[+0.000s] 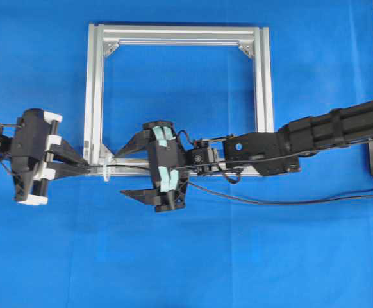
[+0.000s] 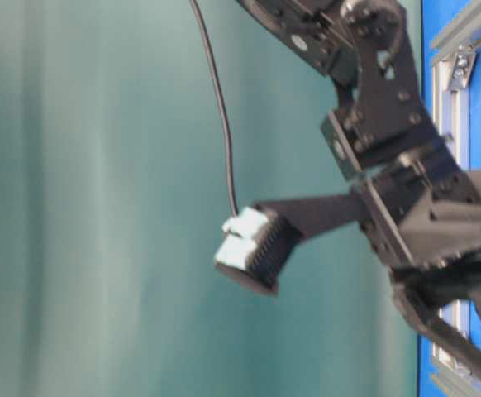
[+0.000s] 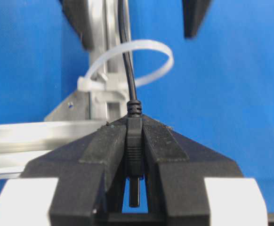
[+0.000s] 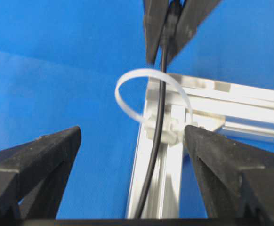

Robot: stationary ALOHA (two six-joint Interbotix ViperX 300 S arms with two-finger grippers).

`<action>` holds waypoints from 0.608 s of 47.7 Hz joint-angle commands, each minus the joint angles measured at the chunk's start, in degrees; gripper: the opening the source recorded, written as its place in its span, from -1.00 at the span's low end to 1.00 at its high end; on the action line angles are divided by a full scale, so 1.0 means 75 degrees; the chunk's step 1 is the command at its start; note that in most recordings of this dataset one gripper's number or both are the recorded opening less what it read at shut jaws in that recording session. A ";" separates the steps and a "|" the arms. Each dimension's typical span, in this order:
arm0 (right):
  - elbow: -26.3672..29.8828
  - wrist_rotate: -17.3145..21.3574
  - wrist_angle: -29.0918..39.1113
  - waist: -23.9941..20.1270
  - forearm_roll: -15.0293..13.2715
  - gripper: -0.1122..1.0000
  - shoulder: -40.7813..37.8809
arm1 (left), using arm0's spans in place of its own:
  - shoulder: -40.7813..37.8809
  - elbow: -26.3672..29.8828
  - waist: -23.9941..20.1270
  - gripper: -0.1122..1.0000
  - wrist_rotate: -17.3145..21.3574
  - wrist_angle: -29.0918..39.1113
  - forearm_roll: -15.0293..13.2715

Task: Insert the wire through the string loop located on the left side.
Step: 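Open the right gripper and pull the cable left with the left gripper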

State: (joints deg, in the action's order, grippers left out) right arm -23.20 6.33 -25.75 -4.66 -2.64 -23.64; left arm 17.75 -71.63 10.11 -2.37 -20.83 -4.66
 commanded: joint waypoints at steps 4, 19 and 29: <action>-0.0340 0.0012 -0.0047 -0.0023 -0.0012 0.85 0.0656 | 0.1008 0.0047 -0.0023 -0.71 -0.0023 0.1266 0.0012; -0.1301 0.0012 -0.0152 -0.0023 -0.0012 0.85 0.1371 | 0.2555 -0.0141 -0.0023 -0.71 -0.0527 0.3141 0.0012; -0.1441 -0.0012 -0.0223 -0.0023 -0.0012 0.85 0.1453 | 0.2953 -0.0211 -0.0023 -0.71 -0.0973 0.3727 0.0035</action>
State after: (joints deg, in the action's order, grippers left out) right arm -34.37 6.33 -26.81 -4.66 -2.64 -14.85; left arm 39.38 -73.65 10.11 -9.40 6.86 -4.57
